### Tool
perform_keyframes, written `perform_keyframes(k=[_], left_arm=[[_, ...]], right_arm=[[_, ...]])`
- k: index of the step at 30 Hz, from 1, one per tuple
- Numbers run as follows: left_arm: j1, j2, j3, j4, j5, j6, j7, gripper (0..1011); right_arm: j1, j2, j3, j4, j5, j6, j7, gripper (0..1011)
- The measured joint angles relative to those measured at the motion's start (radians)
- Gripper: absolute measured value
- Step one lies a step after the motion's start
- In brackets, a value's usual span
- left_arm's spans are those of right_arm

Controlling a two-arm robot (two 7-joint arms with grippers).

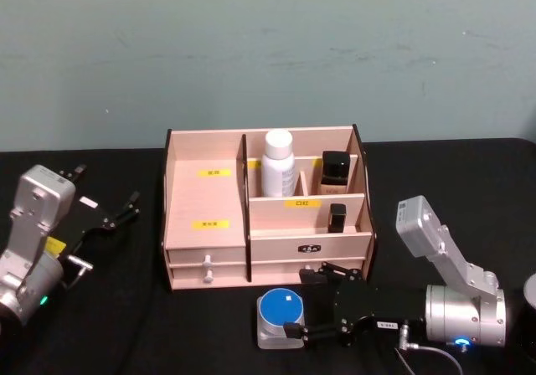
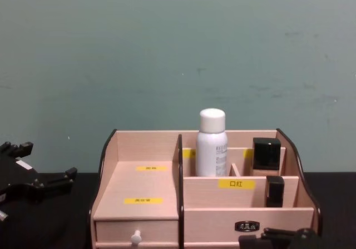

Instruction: Pick up the facial cleanser and watermelon frost from the table and place them into the tiered storage box.

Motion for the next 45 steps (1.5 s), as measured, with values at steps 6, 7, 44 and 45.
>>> perform_keyframes(k=[6, 7, 44, 45], left_arm=[[0.0, 0.0, 0.0, 0.0, 0.0, 0.0, 0.0, 1010], [0.0, 0.0, 0.0, 0.0, 0.0, 0.0, 0.0, 1010], [0.0, 0.0, 0.0, 0.0, 0.0, 0.0, 0.0, 1010], [0.0, 0.0, 0.0, 0.0, 0.0, 0.0, 0.0, 1010]], right_arm=[[0.011, -0.004, -0.015, 0.001, -0.012, 0.014, 0.001, 1000], [0.015, -0.006, -0.019, 0.003, -0.019, 0.018, 0.0, 1000], [0.067, -0.038, -0.05, 0.056, -0.088, 0.034, -0.005, 1000], [0.068, -0.04, -0.051, 0.058, -0.088, 0.034, -0.004, 1000]])
